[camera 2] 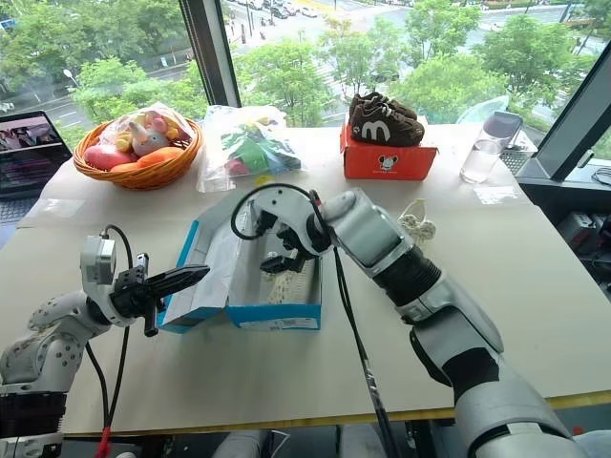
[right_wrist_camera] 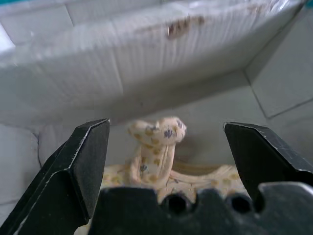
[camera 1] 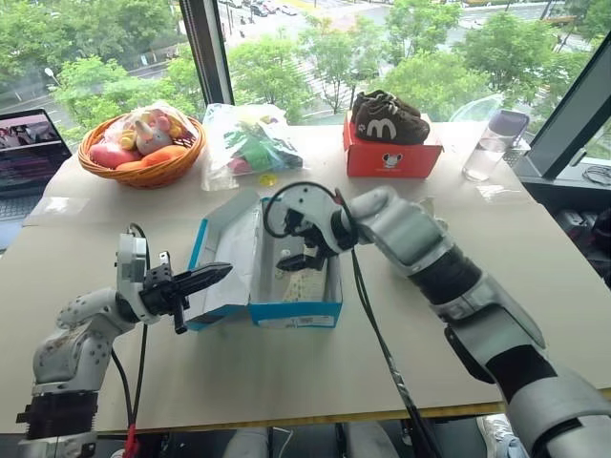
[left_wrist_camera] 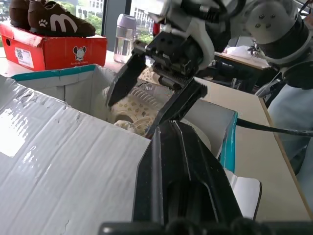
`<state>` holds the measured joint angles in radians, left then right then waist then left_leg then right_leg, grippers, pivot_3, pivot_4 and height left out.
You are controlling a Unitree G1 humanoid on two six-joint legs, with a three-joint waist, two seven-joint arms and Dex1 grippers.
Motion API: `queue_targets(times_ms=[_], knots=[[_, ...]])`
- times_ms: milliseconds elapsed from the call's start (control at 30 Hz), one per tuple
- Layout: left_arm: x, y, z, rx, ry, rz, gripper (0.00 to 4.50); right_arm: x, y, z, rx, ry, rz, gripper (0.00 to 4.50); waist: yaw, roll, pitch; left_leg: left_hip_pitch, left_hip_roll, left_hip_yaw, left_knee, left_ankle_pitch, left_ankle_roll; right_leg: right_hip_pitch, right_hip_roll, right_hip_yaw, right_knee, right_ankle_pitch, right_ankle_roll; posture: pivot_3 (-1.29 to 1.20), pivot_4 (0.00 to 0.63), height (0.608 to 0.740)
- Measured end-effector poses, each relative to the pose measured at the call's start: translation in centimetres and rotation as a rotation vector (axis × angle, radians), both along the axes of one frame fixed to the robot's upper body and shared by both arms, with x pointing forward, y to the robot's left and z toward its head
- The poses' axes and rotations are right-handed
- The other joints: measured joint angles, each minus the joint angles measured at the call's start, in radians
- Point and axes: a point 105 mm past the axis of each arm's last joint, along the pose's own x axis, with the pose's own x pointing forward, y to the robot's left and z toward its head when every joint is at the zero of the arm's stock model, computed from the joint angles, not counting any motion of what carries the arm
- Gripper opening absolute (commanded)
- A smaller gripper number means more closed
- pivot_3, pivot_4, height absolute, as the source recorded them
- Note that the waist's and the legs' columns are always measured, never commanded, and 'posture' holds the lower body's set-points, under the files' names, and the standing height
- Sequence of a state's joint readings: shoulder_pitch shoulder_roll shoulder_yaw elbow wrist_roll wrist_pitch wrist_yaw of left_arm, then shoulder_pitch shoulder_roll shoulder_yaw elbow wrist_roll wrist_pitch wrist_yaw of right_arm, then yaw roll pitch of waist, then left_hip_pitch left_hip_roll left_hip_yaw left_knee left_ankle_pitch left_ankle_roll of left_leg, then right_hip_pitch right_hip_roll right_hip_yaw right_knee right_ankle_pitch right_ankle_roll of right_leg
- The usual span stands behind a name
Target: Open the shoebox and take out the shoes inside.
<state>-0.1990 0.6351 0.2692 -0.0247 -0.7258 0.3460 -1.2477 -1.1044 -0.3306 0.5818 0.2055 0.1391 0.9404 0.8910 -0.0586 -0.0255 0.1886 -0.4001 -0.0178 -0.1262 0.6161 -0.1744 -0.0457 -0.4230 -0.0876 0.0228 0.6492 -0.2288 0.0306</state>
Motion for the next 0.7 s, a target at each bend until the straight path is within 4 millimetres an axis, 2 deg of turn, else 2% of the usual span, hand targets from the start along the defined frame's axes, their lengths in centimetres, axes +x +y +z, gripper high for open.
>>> queue_targets(times_ms=[100, 200, 533, 700], knots=[[0.02, -0.07, 0.04, 0.001, -0.002, -0.003, 0.0, -0.29, 0.17, -0.44, 0.003, 0.022, 0.012, 4.38, -0.003, 0.0, 0.0, 0.0, 0.0, 0.0, 0.0, 0.0, 0.0, 0.0, 0.0, 0.0, 0.0, 0.0, 0.0, 0.0, 0.15, 0.74], [0.08, -0.11, 0.17, 0.001, -0.006, -0.005, 0.0, -0.44, 0.23, -0.66, 0.002, 0.034, 0.018, 3.66, -0.002, 0.0, 0.0, 0.0, 0.0, 0.0, 0.0, 0.0, 0.0, 0.0, 0.0, 0.0, 0.0, 0.0, 0.0, 0.0, 0.15, 0.74], [0.22, -0.21, 0.49, 0.002, -0.018, -0.009, 0.0, -0.52, 0.38, -0.91, -0.008, 0.032, 0.022, 0.27, -0.007, 0.0, 0.0, 0.0, 0.0, 0.0, 0.0, 0.0, 0.0, 0.0, 0.0, 0.0, 0.0, 0.0, 0.001, 0.0, 0.15, 0.74], [0.29, -0.17, 0.38, 0.012, -0.016, -0.004, 0.0, -0.53, 0.38, -0.94, -0.014, 0.029, 0.025, 0.27, -0.008, 0.0, 0.0, 0.0, 0.0, 0.0, 0.0, 0.0, 0.0, 0.0, 0.0, 0.0, 0.0, -0.001, 0.001, 0.0, 0.15, 0.74]])
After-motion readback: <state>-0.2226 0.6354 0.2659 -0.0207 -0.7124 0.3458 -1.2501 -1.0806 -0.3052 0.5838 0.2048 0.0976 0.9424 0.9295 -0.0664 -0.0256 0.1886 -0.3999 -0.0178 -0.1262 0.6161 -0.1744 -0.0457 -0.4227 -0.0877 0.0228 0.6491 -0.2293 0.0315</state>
